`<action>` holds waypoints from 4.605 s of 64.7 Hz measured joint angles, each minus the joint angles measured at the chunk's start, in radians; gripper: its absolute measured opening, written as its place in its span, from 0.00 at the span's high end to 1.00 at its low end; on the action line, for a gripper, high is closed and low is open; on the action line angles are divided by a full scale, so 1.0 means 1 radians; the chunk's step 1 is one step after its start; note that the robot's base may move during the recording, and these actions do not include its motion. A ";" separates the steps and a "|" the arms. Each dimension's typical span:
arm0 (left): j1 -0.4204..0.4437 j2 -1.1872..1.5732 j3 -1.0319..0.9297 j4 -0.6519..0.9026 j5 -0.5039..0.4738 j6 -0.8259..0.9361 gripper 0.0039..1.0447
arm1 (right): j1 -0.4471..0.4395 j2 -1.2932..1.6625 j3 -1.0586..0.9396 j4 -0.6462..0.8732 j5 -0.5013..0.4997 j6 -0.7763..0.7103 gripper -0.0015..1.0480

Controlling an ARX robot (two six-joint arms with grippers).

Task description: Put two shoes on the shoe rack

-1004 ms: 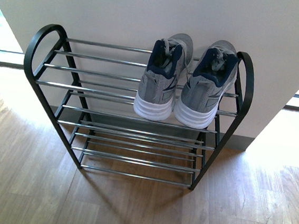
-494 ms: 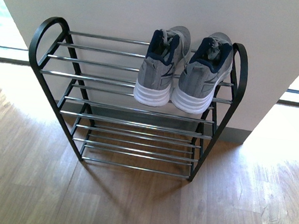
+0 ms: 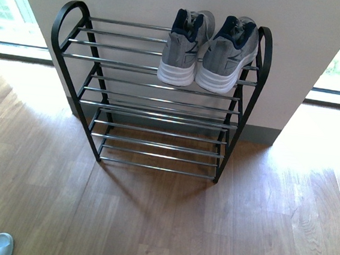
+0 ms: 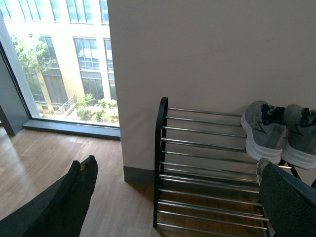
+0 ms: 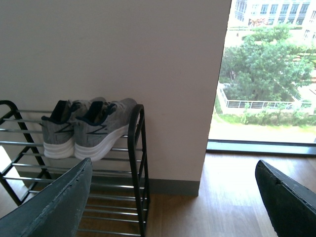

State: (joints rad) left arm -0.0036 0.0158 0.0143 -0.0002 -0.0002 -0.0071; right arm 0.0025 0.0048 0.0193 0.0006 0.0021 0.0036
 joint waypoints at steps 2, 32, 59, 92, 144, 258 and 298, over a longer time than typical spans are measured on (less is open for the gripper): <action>0.000 0.000 0.000 0.000 0.000 0.000 0.09 | 0.000 0.000 0.000 0.000 0.000 0.000 0.09; 0.000 0.000 0.000 0.000 0.000 0.000 0.09 | 0.000 0.000 0.000 0.000 0.000 0.000 0.09; 0.000 0.000 0.000 0.000 0.000 0.000 0.09 | 0.000 0.000 0.000 -0.001 0.000 0.000 0.09; 0.000 0.000 0.000 0.000 0.000 0.000 0.09 | -0.001 0.000 0.000 -0.001 -0.002 0.000 0.09; 0.000 0.000 0.000 0.000 0.000 0.000 0.09 | -0.001 0.000 0.000 -0.001 -0.002 0.000 0.09; 0.001 0.000 0.000 0.000 -0.002 0.000 0.09 | -0.002 -0.002 0.000 -0.002 -0.003 -0.001 0.09; 0.001 0.000 0.000 0.000 0.000 0.000 0.09 | 0.381 0.996 0.179 0.568 0.153 0.177 0.09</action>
State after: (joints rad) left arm -0.0029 0.0158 0.0143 -0.0002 -0.0006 -0.0071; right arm 0.3836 1.0012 0.1978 0.5690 0.1547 0.1802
